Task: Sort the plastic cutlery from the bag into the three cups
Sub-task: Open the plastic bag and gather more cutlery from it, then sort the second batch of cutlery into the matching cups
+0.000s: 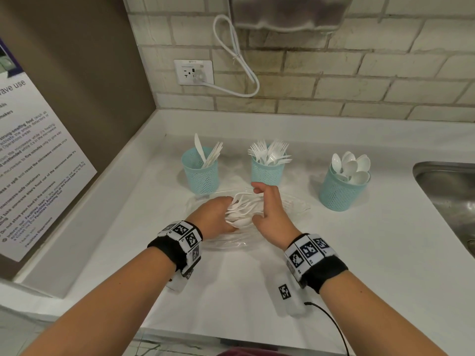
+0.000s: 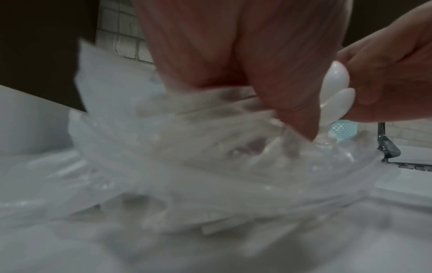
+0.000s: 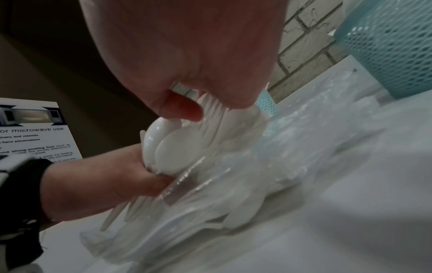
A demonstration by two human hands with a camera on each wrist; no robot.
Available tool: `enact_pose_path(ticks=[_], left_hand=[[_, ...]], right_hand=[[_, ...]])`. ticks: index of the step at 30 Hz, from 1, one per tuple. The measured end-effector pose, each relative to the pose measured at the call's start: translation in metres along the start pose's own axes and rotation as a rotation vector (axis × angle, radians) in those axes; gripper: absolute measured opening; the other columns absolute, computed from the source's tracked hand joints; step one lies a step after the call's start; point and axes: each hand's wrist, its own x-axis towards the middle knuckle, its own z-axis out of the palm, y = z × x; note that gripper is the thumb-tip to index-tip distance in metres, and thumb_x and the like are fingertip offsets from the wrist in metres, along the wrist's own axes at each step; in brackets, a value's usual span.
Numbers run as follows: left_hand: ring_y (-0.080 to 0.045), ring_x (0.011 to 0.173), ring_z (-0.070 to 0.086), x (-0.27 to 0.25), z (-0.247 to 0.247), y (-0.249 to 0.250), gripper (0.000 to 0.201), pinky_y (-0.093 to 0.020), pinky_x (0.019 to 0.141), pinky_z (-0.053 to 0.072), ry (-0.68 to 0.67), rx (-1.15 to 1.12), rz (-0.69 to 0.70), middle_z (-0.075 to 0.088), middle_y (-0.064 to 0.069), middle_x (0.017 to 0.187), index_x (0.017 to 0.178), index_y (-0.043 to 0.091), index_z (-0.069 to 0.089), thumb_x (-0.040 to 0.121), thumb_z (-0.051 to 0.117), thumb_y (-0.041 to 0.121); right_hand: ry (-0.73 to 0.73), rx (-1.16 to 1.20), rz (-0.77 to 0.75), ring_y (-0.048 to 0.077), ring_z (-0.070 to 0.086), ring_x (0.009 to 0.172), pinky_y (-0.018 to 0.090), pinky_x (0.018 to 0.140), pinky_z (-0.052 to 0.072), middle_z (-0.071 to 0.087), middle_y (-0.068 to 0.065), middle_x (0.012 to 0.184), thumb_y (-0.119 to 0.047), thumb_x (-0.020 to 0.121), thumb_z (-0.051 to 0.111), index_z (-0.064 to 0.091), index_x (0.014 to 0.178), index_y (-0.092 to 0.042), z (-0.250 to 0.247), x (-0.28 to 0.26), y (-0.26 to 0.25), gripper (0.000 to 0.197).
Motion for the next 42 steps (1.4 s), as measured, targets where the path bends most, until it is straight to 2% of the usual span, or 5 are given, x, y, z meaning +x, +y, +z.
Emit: enact_pose_path(ticks=[5,19,30,35,42], left_hand=[[-0.025,0.082,0.061,0.0,-0.002,-0.002,0.033,-0.037,0.077,0.05,0.061,-0.122,0.0,0.063,-0.006,0.086,0.079,0.025,0.047,0.072,0.079,0.03],[-0.013,0.083,0.058,-0.003,-0.013,-0.017,0.036,-0.008,0.065,0.036,0.163,-0.25,-0.055,0.062,0.002,0.091,0.103,0.013,0.062,0.072,0.081,0.017],[-0.013,0.09,0.062,-0.009,-0.013,-0.009,0.058,-0.02,0.078,0.045,0.145,-0.335,-0.008,0.067,0.002,0.103,0.122,0.017,0.052,0.072,0.081,0.023],[-0.013,0.089,0.063,-0.016,-0.014,-0.013,0.061,-0.022,0.076,0.045,0.236,-0.392,-0.014,0.066,0.003,0.098,0.125,0.019,0.051,0.071,0.079,0.014],[-0.009,0.093,0.065,-0.03,-0.023,-0.024,0.067,-0.022,0.077,0.052,0.447,-0.697,-0.05,0.066,0.003,0.103,0.125,0.022,0.047,0.065,0.078,0.017]], right_hand=[[0.01,0.062,0.007,0.01,0.044,0.112,0.012,0.099,0.032,0.043,0.0,0.118,0.015,0.078,0.041,0.034,0.137,-0.014,-0.003,0.008,0.007,0.066],[0.082,-0.261,0.104,0.026,0.056,0.101,0.021,0.085,0.039,0.062,0.01,0.105,0.004,0.083,0.048,0.063,0.11,-0.007,-0.021,0.009,0.032,0.033],[-0.09,0.557,0.114,0.004,0.051,0.102,0.01,0.08,0.043,0.052,0.0,0.121,-0.011,0.076,0.045,0.043,0.134,-0.023,-0.003,0.014,-0.036,0.059],[-0.085,0.405,0.028,0.013,0.056,0.115,0.033,0.1,0.047,0.056,0.001,0.125,-0.037,0.087,0.062,0.042,0.129,-0.031,0.019,0.018,-0.051,0.046],[-0.096,0.338,-0.193,0.004,0.055,0.092,0.016,0.086,0.042,0.058,-0.006,0.101,-0.033,0.097,0.046,0.054,0.104,-0.018,0.036,0.036,-0.105,0.019]])
